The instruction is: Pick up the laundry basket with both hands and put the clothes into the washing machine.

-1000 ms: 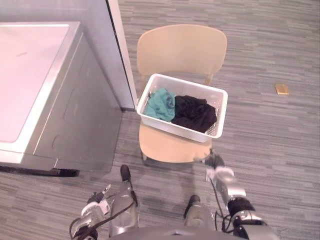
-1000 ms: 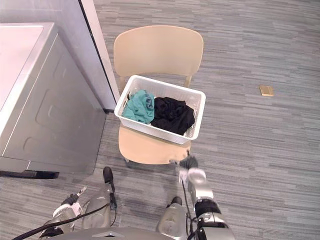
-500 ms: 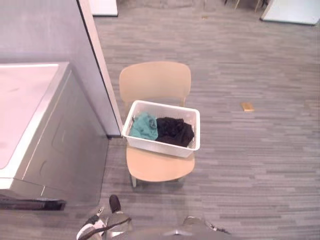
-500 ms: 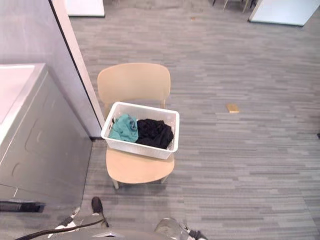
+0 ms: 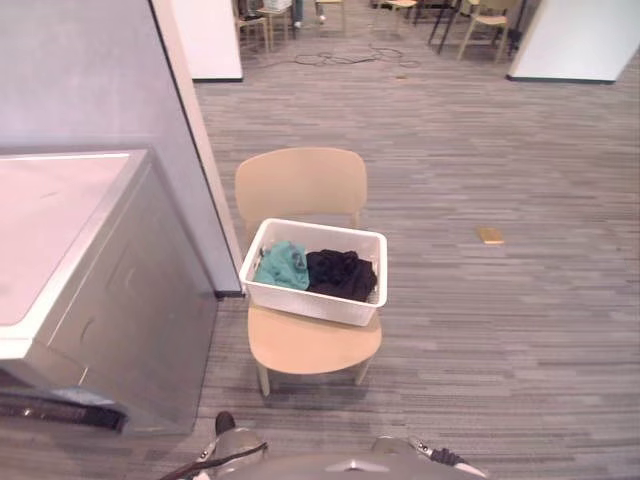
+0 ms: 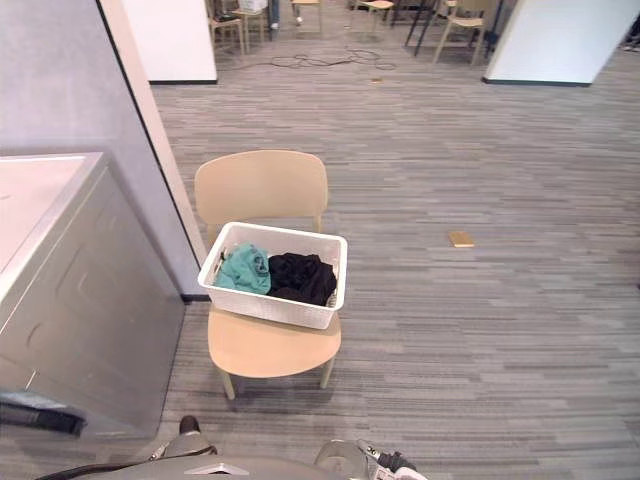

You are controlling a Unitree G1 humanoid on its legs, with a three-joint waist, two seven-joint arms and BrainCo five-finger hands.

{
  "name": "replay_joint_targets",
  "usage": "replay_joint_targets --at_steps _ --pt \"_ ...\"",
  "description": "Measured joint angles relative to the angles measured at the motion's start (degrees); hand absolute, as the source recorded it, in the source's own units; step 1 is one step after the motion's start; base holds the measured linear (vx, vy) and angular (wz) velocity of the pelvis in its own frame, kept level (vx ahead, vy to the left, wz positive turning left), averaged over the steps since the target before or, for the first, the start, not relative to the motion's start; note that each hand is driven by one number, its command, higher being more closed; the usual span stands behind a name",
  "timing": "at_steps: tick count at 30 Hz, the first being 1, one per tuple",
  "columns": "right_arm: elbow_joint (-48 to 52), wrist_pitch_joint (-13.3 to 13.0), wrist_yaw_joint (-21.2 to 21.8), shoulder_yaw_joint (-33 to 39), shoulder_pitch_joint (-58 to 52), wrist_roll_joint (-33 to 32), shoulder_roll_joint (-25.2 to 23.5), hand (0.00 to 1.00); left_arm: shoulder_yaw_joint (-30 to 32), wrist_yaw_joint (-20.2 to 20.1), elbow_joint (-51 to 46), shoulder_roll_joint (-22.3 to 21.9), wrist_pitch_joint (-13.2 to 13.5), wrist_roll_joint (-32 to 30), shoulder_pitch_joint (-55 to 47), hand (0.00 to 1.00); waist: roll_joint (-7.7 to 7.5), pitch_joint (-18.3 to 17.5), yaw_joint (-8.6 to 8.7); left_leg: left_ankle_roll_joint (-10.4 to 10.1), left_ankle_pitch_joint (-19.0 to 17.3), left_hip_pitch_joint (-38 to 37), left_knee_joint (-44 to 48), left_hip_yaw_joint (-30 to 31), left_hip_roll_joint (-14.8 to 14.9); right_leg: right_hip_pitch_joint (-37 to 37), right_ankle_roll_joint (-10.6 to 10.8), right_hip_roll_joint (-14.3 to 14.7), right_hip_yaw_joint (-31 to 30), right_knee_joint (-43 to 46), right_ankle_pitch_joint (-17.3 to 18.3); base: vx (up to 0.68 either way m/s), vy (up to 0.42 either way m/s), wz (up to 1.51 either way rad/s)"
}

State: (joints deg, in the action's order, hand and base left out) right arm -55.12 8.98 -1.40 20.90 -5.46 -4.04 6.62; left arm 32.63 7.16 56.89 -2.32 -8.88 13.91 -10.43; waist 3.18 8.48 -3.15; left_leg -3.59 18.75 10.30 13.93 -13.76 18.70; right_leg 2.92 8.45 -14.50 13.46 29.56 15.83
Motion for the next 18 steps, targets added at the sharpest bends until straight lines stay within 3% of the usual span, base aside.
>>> replay_joint_targets --at_steps 1,2,4,5,6,7,8,9,10,11,12,13,14,16,18 --pt "0.42 -0.05 0.02 -0.84 0.96 0.43 -0.09 0.0 0.24 -0.01 -0.33 -0.25 0.0 0.1 -0.16 0.0 -1.72 0.88 -0.32 0.28 4.71 2.14 2.87 1.11 -1.81 0.09 -1.33 -2.29 0.32 -0.09 -0.41 -0.21 -0.057 0.24" --pt "0.9 -0.07 -0.06 -0.96 2.13 1.03 0.76 0.0 1.13 0.01 -0.28 -1.17 -0.17 0.09 -0.35 0.0 0.05 1.64 -1.38 1.15 -4.4 8.23 23.44 1.6 -1.16 1.17 -2.18 -3.31 0.28 0.45 -0.99 -0.22 -0.021 0.01" --pt "2.89 -0.14 -0.08 -1.56 3.6 1.18 0.76 0.0 2.57 0.13 0.18 -2.65 -0.46 0.09 -2.82 0.0 3.4 2.54 -1.74 0.96 -12.56 10.79 45.36 2.59 -1.09 1.15 -2.7 -3.17 0.03 -0.09 -2.1 -0.2 0.077 -0.35" --pt "4.63 -0.31 -0.43 -1.61 3.59 1.15 0.4 0.0 4.42 0.18 0.26 -2.85 -0.75 0.09 -3.96 0.0 4.53 2.4 -1.73 1.82 -12.77 9.92 52.26 2.37 -1.74 1.15 -2.45 -2.41 -0.03 -0.78 -2.56 -0.14 0.157 -0.19" --pt "5.33 -0.34 -0.33 -1.53 3.17 1.08 -0.02 0.0 6.44 0.18 0.25 -2.75 -0.78 0.08 -4.55 0.0 4.85 2.23 -1.82 2.56 -9.05 8.06 52.78 2.03 -2.07 1.37 -2.39 -1.54 0.17 -1.09 -2.59 -0.07 0.142 0.02" --pt "5.37 -0.32 -0.34 -1.15 3.08 1.05 -0.04 0.0 7.99 0.13 0.36 -2.62 -0.81 0.07 -4.9 0.0 5.52 2.09 -1.96 2.11 -10.33 7.13 50.99 1.54 -2.31 1.72 -1.9 -0.97 0.3 -1.23 -2.84 -0.04 0.059 0.16" --pt "5.12 0.1 -0.36 -0.12 3.22 1.02 -0.94 0.0 10.75 0.14 0.45 -2.54 -0.77 -0.01 -4.32 0.0 3.54 2.06 -2.48 1.93 -11.19 7.13 48.05 -0.11 -3.47 3.52 -1.0 -1.47 -0.24 0.96 -3.0 -0.02 -0.077 0.4" --pt "4.36 0.2 -0.27 1.47 3.33 1.02 -2.41 0.0 12.63 0.13 0.68 -1.68 -0.77 -0.13 -3.32 0.0 0.81 2.23 -1.86 2.39 -11.52 5.65 43.26 -1.93 -5.09 3.51 -2.45 -0.59 -0.63 -2.11 -3.81 -0.03 -0.159 0.64" --pt "4.03 0.24 -0.28 2.69 3.26 1.02 -2.86 0.0 13.68 0.2 1.13 -1.18 -1.18 -0.16 -2.5 0.0 0.41 2.31 -1.17 2.9 -12.52 4.39 40.32 -2.56 -5.8 2.3 -3.65 -0.69 -0.47 -4.65 -4.89 -0.06 -0.139 0.87" --pt "3.66 0.09 -0.27 5.13 2.35 1.05 -3.74 0.0 14.77 0.16 1.02 -1.89 -1.58 -0.23 -1.46 0.0 -0.02 2.04 -0.67 3.55 -17.37 2.17 41.49 -5.17 -4.45 0.74 -4.06 -0.45 1.27 -8.1 -8.3 -0.08 -0.015 0.57" --pt "3.4 -0.07 -0.36 7.09 2.28 0.97 -3.36 0.0 13.95 0.12 1.98 -2.4 -2.15 -0.24 -1.2 0.0 2.07 1.78 -0.65 2.33 -20.62 -1.5 41.15 -5.73 -1.67 0.82 -3.61 1.29 1.83 -8.14 -8.7 -0.06 0.042 0.35" --pt "3.17 -0.29 -0.35 7.54 2.41 1.0 -2.72 0.0 13.14 0.13 2.4 -2.4 -2.43 -0.26 -1.01 0.0 3.08 1.63 -0.26 0.79 -23.46 -3.58 37.59 -5.69 -1.47 0.95 -3.59 1.82 2.23 -7.79 -8.71 -0.02 0.059 0.37" --pt "1.64 -0.22 -0.33 9.57 3.62 1.05 -1.43 0.0 11.7 0.13 2.13 -2.2 -2.34 -0.27 -0.19 0.0 3.52 1.33 1.49 0.3 -29.33 -6.86 29.29 -6.75 -3.51 0.62 -3.5 1.87 4.08 -8.67 -9.4 -0.02 0.033 0.57" --pt "-0.91 -0.01 -0.34 11.01 4.27 1.1 -1.43 0.0 5.9 0.08 0.43 -1.13 -1.79 -0.22 2.55 0.0 3.54 0.95 2.54 -1.48 -34.12 -11.17 16.7 -6.5 -5.82 0.59 -3.71 1.77 7.45 -12.14 -11.53 -0.09 0.08 0.82" --pt "-2.28 -0.38 -0.37 11.83 4.4 1.11 -0.67 0.0 0.03 -0.12 -1.22 -0.31 -0.94 0.09 5.75 0.0 3.61 1.02 3.61 -3.36 -37.5 -11.2 12.45 -5.62 -5.47 1.4 -3.75 1.67 10.89 -12.61 -12.82 -0.16 0.122 0.89"
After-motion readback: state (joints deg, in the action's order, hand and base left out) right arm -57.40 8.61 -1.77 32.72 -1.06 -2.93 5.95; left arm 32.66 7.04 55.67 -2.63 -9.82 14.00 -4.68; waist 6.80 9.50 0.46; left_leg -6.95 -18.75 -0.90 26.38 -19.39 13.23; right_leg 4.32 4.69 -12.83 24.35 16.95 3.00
